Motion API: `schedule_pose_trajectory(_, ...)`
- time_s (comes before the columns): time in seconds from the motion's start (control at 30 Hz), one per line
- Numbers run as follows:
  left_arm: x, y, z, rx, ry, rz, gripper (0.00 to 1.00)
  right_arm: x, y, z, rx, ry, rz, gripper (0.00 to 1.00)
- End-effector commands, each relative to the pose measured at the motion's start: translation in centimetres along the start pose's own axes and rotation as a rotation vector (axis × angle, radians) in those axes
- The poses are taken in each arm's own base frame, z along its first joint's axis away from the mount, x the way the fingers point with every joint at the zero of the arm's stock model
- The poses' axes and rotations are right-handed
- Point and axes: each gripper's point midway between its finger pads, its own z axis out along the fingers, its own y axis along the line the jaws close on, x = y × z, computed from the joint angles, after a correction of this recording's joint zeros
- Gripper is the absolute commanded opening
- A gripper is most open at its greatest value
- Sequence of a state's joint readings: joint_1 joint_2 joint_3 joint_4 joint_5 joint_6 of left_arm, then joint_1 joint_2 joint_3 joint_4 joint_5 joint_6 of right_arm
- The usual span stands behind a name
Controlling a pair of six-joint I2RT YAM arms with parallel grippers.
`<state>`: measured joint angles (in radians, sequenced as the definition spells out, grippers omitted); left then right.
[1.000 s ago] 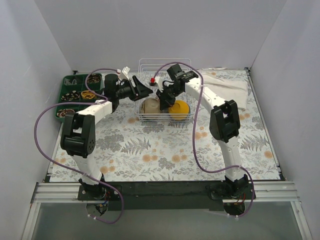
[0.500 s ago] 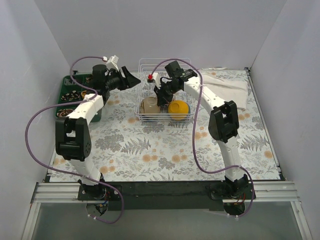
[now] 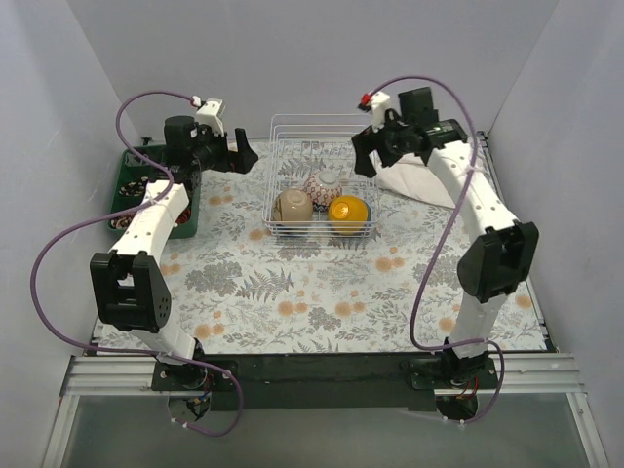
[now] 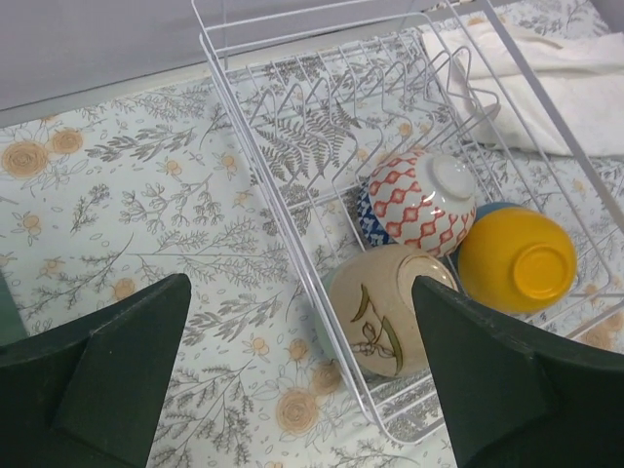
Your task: Load the bowls into the dish rack
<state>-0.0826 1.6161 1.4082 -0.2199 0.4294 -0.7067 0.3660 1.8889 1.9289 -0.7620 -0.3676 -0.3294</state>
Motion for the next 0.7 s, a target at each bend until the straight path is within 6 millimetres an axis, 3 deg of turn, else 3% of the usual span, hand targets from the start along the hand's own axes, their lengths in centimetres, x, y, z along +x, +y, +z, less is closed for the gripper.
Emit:
schedule_pose_trajectory(0.0,-0.4,-0.4,-2.0,-0.020,0.003,0.081,0.98,-0.9,-5.6,-5.9,0.314,-0.080,0.124,0.99)
schedule_pose_trajectory(0.03,-0.1,0.0,-1.9,-0.035,0.010,0.090,0.98,-0.1,-6.1,-6.4,0.359,-0.065,0.137,0.99)
schedule_pose_trajectory(0.07,0.1,0.4,-1.8,-0.049,0.015,0.100,0.98,2.2,-7.1,-6.7,0.442,-0.009,0.162,0.99)
schedule_pose_trajectory(0.13,0.1,0.6,-1.6,-0.062,0.018,0.099,0.98,3.5,-7.7,-8.6,0.540,-0.006,0.180,0.99)
schedule_pose_trajectory(0.2,0.8,0.9,-1.3,-0.060,0.035,0.095,0.98,6.1,-6.9,-9.7,0.557,0.023,0.179,0.99)
schedule_pose_trajectory(0.3,1.5,1.0,-1.3,-0.077,0.049,0.054,0.98,7.8,-5.3,-10.9,0.546,0.025,0.149,0.98)
schedule_pose_trajectory(0.57,5.2,0.5,-2.7,-0.067,0.105,0.048,0.98,9.4,-3.6,-14.2,0.582,0.018,0.095,0.99)
schedule_pose_trajectory(0.67,4.9,0.3,-3.4,-0.077,0.088,0.034,0.98,9.0,-3.0,-15.5,0.588,-0.010,0.073,0.99)
